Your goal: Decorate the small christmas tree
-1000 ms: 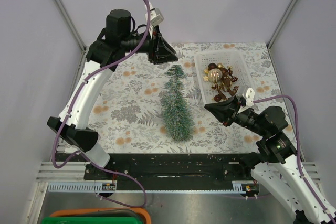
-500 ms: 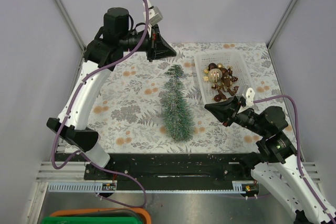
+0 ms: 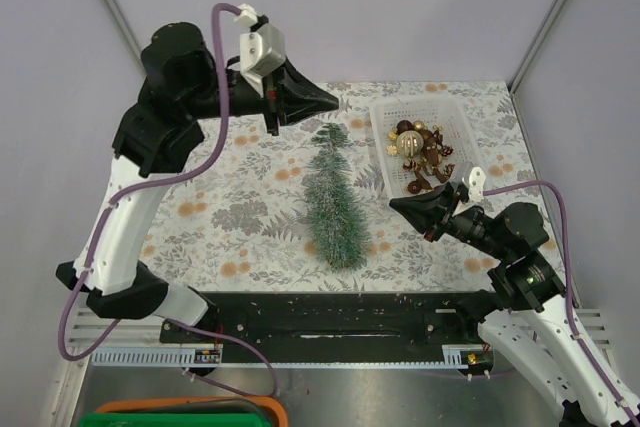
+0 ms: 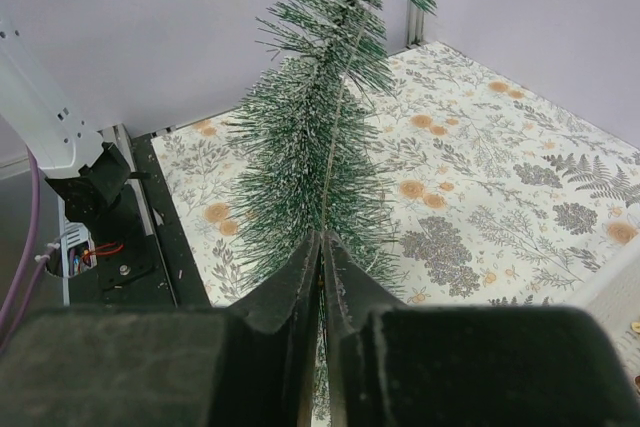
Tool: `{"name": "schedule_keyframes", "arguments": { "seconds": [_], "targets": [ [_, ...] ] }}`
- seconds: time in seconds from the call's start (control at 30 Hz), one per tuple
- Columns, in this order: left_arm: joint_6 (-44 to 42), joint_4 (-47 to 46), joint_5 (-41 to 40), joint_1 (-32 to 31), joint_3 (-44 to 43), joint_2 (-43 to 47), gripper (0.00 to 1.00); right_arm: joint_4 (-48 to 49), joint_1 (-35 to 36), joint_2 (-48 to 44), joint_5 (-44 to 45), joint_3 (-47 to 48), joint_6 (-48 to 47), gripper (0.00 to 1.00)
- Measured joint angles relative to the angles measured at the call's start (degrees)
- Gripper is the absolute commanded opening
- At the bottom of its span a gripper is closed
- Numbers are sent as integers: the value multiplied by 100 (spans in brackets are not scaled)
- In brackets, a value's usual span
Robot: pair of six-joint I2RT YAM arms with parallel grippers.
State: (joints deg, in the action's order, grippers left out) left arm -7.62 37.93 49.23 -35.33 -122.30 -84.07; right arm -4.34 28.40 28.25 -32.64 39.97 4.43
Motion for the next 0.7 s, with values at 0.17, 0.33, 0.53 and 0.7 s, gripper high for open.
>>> {"name": "schedule_keyframes", "arguments": {
  "seconds": [0.17, 0.33, 0.53, 0.7],
  "targets": [
    [-173, -24, -160, 15, -57, 393, 0, 0, 0, 0, 0, 0, 35, 11],
    [-297, 72, -168, 15, 581, 1102, 0, 0, 0, 0, 0, 0, 50, 11],
    [-669, 664, -234, 15, 1923, 2236, 0, 0, 0, -2, -11, 0, 103, 12],
    [-957, 1040, -761, 15, 3082, 3206, 0, 0, 0, -4, -225, 0, 247, 18]
  ]
}}
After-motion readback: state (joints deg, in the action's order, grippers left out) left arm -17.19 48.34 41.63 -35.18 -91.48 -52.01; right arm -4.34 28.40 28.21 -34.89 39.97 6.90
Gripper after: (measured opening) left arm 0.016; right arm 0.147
